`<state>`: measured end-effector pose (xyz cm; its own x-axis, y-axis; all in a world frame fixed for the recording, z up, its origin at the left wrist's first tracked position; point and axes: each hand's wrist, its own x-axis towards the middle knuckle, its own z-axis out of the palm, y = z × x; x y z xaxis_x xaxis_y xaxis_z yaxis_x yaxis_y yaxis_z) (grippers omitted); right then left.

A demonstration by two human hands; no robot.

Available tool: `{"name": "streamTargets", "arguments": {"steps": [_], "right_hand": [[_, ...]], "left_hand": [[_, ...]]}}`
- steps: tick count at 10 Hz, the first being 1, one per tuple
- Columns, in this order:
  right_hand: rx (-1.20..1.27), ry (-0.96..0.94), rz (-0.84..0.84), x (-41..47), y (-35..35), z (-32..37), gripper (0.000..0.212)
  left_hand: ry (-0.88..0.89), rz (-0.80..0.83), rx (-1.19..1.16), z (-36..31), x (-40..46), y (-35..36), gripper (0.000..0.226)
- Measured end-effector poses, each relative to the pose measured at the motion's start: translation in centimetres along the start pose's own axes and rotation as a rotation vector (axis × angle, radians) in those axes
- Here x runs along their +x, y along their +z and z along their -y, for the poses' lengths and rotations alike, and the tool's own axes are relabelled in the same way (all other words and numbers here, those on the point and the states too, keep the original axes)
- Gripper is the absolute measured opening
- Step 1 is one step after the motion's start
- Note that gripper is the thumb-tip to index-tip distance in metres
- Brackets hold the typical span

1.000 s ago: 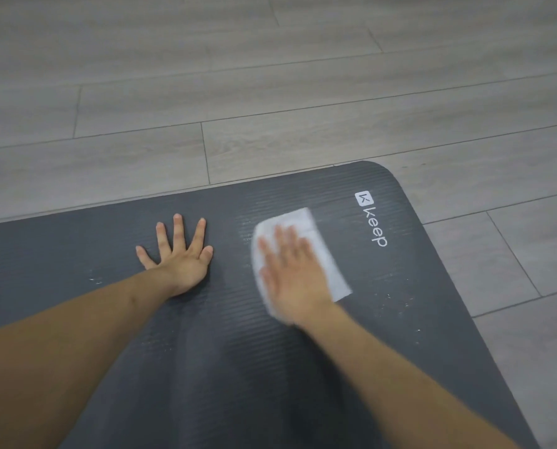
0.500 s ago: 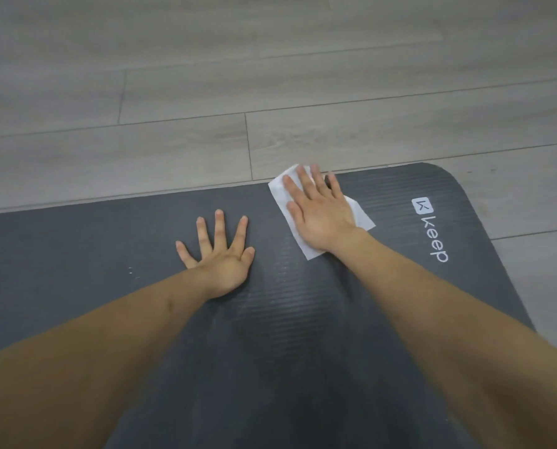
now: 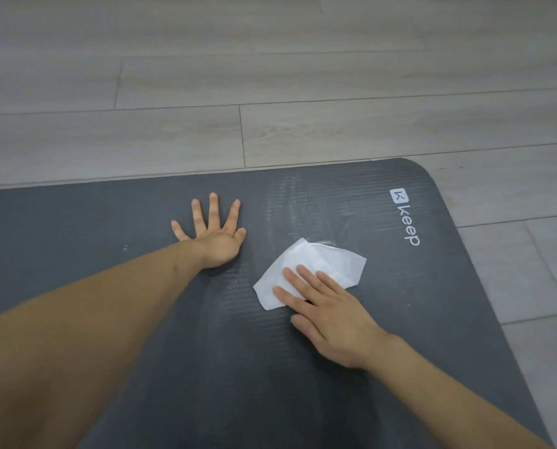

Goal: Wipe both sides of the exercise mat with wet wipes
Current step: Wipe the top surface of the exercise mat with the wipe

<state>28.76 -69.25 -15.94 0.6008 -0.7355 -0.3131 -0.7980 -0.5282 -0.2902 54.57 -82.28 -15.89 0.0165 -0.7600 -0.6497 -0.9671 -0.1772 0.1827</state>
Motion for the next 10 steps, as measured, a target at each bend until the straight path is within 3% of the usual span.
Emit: {"name": "streamTargets", "arguments": {"steps": [3,4,5,6,7,9,10], "right_hand": [[0.101,0.014,-0.11,-6.9,1.9,1.5,0.046],[0.192,0.064,-0.35,-8.3,2.0,2.3,0.031],[0.166,0.165,-0.538,-5.7,0.0,2.7,0.03],[0.095,0.281,-0.472,-1.5,-1.4,2.3,0.049],[0.06,0.283,-0.308,-0.1,-0.1,2.4,0.049],[0.008,0.242,-0.37,-5.0,3.7,3.8,0.024],[0.048,0.137,-0.298,-6.9,4.0,4.7,0.016]], "left_hand": [[-0.005,-0.015,0.018,-0.1,0.1,0.3,0.058],[-0.005,-0.014,0.017,-0.1,0.0,0.4,0.059],[-0.001,-0.019,0.015,-0.1,-0.1,0.4,0.059],[0.002,-0.018,0.016,-0.1,-0.2,0.2,0.059],[0.007,-0.019,0.024,0.0,-0.3,0.1,0.059],[0.009,-0.011,0.026,0.0,-0.3,0.2,0.059],[0.013,-0.016,0.025,-0.1,-0.2,0.3,0.059]]}}
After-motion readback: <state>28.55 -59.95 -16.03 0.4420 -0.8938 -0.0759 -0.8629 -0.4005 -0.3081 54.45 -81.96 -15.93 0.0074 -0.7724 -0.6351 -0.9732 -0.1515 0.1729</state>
